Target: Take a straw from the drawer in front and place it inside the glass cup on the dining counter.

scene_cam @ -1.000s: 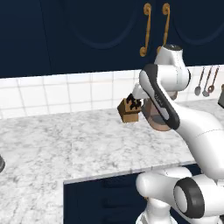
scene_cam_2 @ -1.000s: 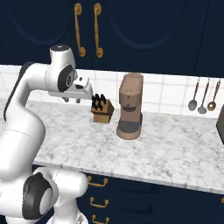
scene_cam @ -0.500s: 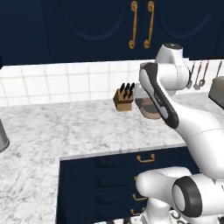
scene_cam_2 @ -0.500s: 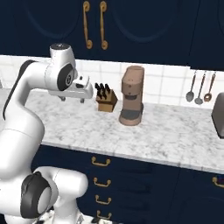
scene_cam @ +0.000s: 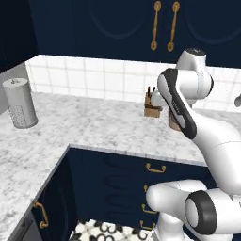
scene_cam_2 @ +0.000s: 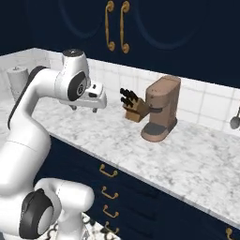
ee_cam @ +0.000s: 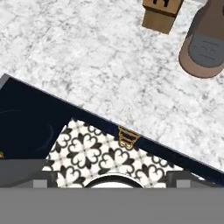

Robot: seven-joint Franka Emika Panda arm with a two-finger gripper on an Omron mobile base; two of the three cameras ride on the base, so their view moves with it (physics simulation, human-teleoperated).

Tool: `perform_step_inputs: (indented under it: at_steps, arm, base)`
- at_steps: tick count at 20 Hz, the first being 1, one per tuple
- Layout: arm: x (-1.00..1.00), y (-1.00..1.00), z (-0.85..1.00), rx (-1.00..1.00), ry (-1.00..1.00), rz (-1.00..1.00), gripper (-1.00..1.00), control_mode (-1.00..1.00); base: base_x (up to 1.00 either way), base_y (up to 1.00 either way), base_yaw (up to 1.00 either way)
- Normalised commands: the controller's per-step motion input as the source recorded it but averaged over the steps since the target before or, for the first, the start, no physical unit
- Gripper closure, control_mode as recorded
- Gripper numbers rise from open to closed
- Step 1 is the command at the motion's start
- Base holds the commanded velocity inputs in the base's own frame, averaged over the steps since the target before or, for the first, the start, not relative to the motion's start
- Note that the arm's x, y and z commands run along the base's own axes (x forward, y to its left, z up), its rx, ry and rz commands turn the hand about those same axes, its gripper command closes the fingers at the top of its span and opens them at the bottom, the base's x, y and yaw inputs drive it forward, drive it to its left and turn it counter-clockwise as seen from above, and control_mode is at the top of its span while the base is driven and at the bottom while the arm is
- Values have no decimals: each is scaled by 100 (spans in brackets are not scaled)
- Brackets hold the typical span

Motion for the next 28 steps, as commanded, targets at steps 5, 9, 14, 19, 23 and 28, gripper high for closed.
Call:
perform_step_inputs:
  at_steps: [5,9,14,19,23,28]
  arm:
    - [0,0,0,0,0,0,-100,100]
    - [0,0,0,0,0,0,-100,100]
    - [0,0,0,0,0,0,-100,100]
    - [0,0,0,0,0,0,-100,100]
    - [0,0,0,0,0,0,-100,100]
    - [0,0,0,0,0,0,-100,100]
  base:
    - [-27,-72,61]
    - [-69,-83,51]
    - [-83,-76,41]
    - [-68,-61,40]
    - [-24,-67,37]
    - [6,-63,33]
